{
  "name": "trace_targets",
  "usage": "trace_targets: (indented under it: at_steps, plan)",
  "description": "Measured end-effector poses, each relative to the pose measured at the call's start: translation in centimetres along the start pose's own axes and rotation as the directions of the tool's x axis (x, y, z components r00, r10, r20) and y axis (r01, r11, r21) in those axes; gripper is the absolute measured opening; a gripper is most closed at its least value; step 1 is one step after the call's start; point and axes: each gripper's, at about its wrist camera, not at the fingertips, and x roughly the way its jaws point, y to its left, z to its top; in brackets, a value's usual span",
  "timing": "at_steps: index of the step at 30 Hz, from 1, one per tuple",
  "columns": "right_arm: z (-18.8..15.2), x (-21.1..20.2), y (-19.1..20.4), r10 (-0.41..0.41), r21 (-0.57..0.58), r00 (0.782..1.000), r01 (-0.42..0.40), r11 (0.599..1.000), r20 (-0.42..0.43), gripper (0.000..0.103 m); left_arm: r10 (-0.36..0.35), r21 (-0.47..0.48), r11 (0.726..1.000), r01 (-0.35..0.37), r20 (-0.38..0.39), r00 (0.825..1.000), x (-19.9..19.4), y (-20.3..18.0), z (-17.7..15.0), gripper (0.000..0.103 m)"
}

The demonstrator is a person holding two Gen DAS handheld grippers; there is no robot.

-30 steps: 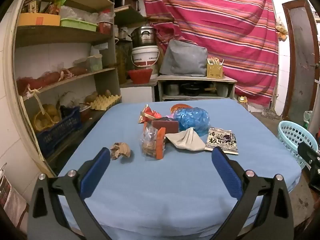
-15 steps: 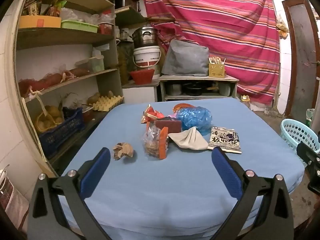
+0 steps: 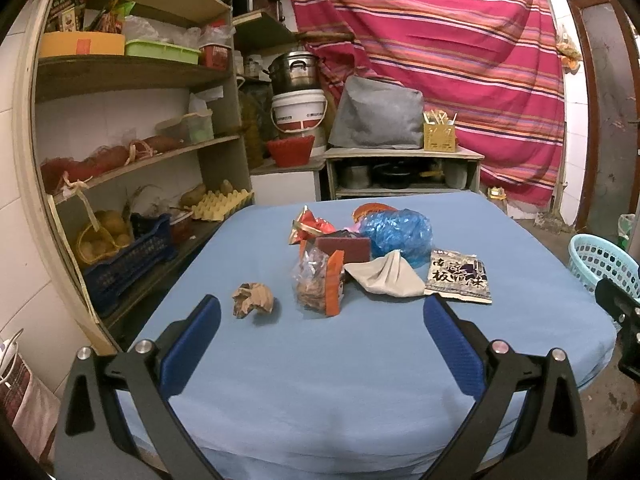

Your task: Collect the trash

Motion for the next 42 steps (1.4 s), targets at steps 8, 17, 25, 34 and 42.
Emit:
trace_targets:
  at_steps: [8,17,25,34,42]
  plan:
    - [0.1,0.3,0.0,0.001,-0.004,1.0,-0.001,1.0,0.002,0.099,0.003,0.001,1.0,-0.003,-0.007,1.0,0.4,0.0,-0.2,0.099]
    - [0.2,0.9,0.5,0.002,-0.022,1.0,-0.002,1.0,0.009,0.099,-0.008,-0.014,1.0,0.008,-0.027,1.0,1.0,0.2,-0.3,0.099]
    - [0.1,1.1,0.5,-0.001,-0.024,1.0,0.002,1.0,0.013,0.099,-0.011,-0.011,1.0,0.011,-0.023,1.0,1.0,0.1,-0.3,0.099]
    - [0.2,1.1,0.5,0.001,-0.027,1.0,-0.001,1.0,0.014,0.099,0.0,-0.018,1.0,-0.001,-0.022,1.0,1.3,0.1,-0.2,0.099]
    - [0.1,0.9,0.6,0.011,-0.028,1.0,-0.011,1.0,0.014,0.099,0.016,-0.008,1.0,-0.016,-0.015,1.0,1.3,0.1,-0.3,0.099]
